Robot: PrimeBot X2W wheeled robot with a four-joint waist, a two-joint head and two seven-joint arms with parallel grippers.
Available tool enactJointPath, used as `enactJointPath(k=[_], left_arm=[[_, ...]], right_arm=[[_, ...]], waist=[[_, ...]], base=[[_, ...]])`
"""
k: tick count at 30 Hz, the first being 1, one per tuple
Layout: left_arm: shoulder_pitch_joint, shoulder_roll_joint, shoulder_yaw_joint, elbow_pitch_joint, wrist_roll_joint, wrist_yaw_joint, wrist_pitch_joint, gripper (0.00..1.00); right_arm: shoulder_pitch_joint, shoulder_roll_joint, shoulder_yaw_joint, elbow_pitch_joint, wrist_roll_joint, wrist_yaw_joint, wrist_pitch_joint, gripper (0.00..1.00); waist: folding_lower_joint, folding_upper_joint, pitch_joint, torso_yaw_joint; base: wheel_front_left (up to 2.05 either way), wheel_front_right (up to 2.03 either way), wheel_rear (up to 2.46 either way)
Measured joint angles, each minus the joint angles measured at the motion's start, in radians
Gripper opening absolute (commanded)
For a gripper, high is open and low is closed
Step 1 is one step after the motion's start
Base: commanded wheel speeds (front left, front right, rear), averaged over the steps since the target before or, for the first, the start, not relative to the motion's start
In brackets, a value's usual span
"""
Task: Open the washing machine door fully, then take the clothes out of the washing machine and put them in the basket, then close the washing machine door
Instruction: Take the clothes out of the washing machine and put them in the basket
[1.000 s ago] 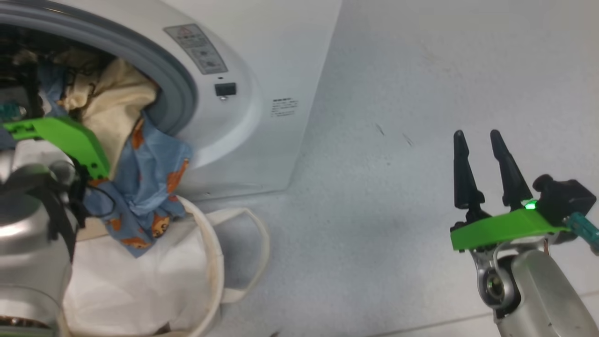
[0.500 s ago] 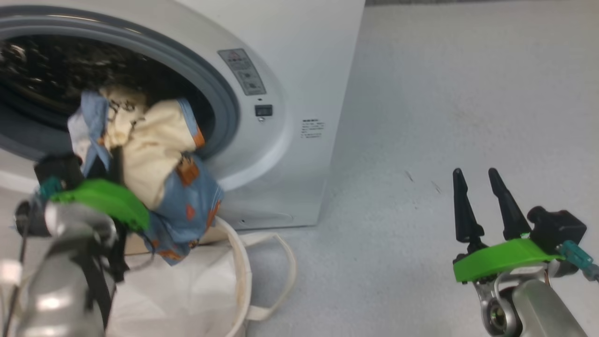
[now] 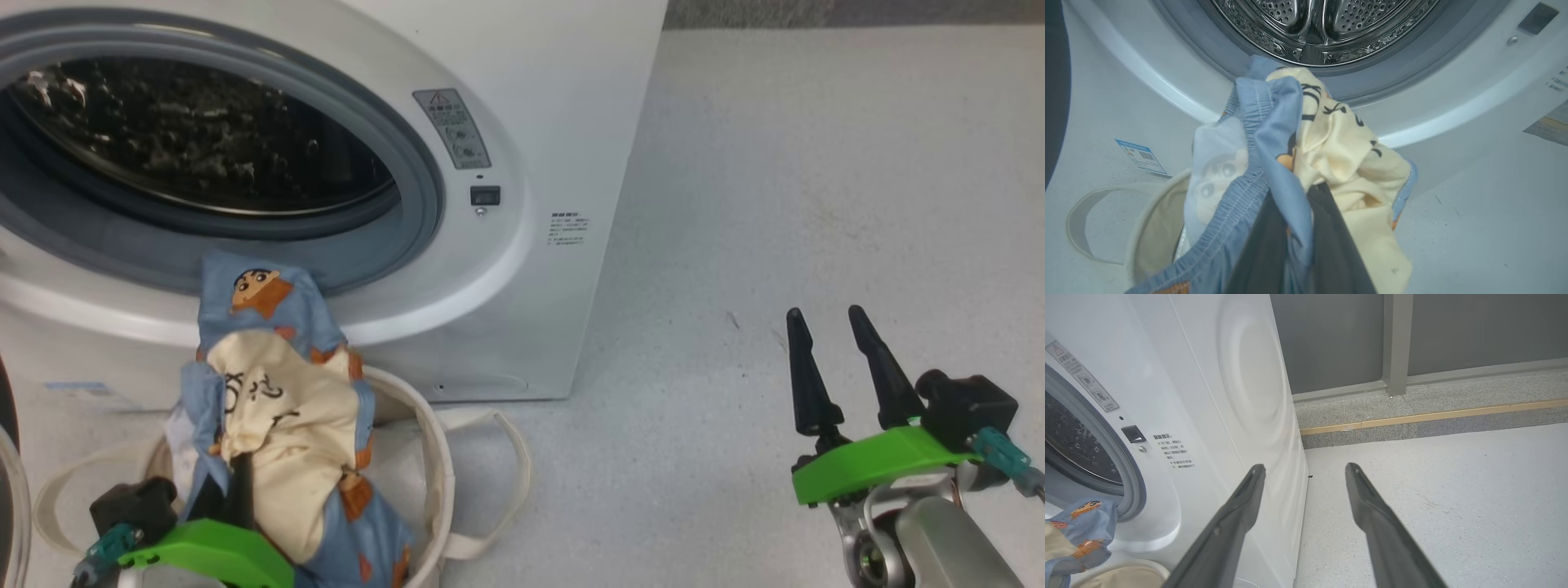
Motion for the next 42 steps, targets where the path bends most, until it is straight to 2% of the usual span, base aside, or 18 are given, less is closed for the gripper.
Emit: enactJointPath(k=[4,8,14,19,26,30,37,38,39,41,42], left_arm=[[-0.034,-0.001,0.001,0.063,-0.011,-0.013,-0.001,0.0],[-0.106,-0.016,0.002,0.2,-0.04,-0.056,-0.011,0.0],[-0.245,-0.043,0.001,0.506,-0.071,-0.119,-0.031,0.0],[-0.347,-0.056,-0.008,0.764,-0.077,-0.139,0.023,0.0],[-0.47,-0.061,-0.002,0.912,-0.087,-0.14,-0.008,0.0],[-0.534,-0.06,0.013,0.93,-0.087,-0.092,-0.094,0.0],[-0.583,-0.064,0.009,0.96,-0.095,-0.088,-0.051,0.0],[-0.583,-0.063,0.007,0.961,-0.095,-0.089,-0.047,0.05],[-0.583,-0.064,0.0,0.962,-0.095,-0.103,-0.039,0.39],[-0.583,-0.065,-0.001,0.965,-0.095,-0.121,-0.022,0.88],[-0.583,-0.065,-0.002,0.965,-0.095,-0.118,-0.033,1.0]], right_arm=[[-0.005,-0.006,0.002,-0.007,0.0,0.0,0.0,1.0],[-0.016,-0.007,0.001,-0.011,0.0,0.0,0.0,1.0],[-0.031,-0.013,-0.006,-0.02,0.0,0.0,0.0,1.0],[-0.062,-0.019,-0.012,-0.035,0.0,0.0,0.0,1.0],[-0.082,-0.029,-0.039,-0.056,0.0,0.0,0.0,1.0],[-0.084,-0.03,-0.057,-0.068,0.0,0.0,0.0,1.0],[-0.127,-0.027,-0.059,-0.088,0.002,0.0,0.0,1.0],[-0.132,-0.026,-0.059,-0.09,0.002,0.0,0.0,1.0],[-0.134,-0.024,-0.059,-0.089,0.002,0.0,0.0,1.0],[-0.134,-0.019,-0.061,-0.086,0.002,0.0,0.0,1.0],[-0.134,-0.016,-0.062,-0.086,0.002,0.0,0.0,1.0]], waist=[[0.0,0.0,0.026,-0.003],[0.0,0.0,0.054,-0.013],[0.0,0.0,0.102,-0.034],[0.0,0.0,0.15,-0.053],[0.0,0.0,0.229,-0.075],[0.0,0.0,0.273,-0.08],[0.0,0.0,0.347,-0.084],[0.0,0.0,0.355,-0.084],[0.0001,0.0,0.361,-0.085],[0.0001,0.0,0.362,-0.084],[0.0,0.0,0.36,-0.083]], base=[[0.0,0.0,0.0],[0.0,0.0,0.0],[0.0,0.0,0.0],[0.0,0.0,0.0],[0.0,0.0,0.0],[0.0,0.0,0.0],[0.0,0.0,0.0],[0.0,0.0,0.0],[0.0,0.0,0.0],[0.0,0.0,0.0],[0.0,0.0,0.0]])
